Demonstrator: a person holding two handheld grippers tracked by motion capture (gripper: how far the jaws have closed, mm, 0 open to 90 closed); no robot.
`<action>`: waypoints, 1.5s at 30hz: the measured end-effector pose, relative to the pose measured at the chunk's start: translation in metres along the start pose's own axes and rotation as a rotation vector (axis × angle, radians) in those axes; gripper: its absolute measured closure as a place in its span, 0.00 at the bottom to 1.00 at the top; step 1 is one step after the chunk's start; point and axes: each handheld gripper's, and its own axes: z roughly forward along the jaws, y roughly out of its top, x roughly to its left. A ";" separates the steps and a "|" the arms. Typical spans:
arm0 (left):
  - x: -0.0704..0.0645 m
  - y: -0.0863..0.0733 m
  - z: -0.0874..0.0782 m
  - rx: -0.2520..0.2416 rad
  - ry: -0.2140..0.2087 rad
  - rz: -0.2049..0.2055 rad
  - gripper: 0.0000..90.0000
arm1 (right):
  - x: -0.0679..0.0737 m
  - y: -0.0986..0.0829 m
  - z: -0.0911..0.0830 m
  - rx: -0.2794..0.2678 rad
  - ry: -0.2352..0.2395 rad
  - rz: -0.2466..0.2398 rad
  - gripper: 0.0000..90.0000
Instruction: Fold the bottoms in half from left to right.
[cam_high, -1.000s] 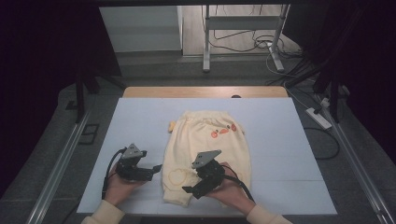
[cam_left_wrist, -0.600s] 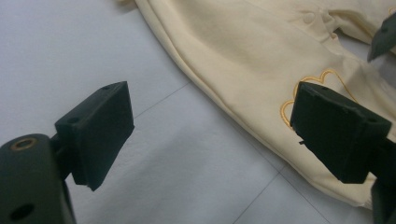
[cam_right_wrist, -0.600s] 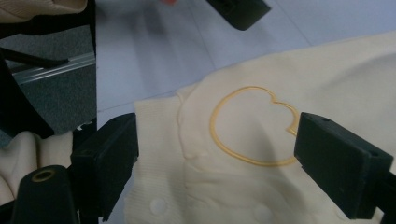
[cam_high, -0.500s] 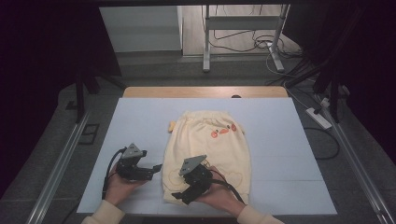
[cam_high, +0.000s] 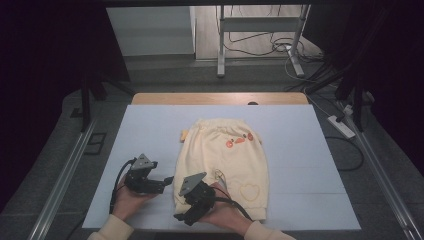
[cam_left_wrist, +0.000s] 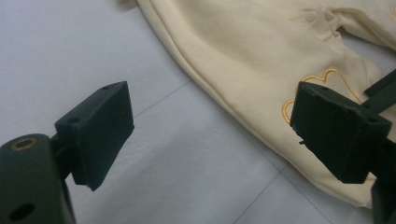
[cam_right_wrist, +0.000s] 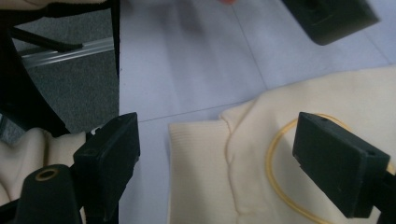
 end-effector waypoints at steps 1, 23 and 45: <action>0.000 0.000 0.000 0.000 0.000 0.000 0.14 | 0.001 0.000 0.003 0.000 0.003 0.000 0.17; 0.003 0.002 0.004 0.003 0.001 -0.004 0.15 | 0.000 -0.005 0.003 0.050 -0.078 -0.037 0.82; 0.012 0.040 0.025 0.014 -0.040 -0.047 0.15 | -0.001 -0.004 -0.009 0.008 -0.061 -0.026 0.82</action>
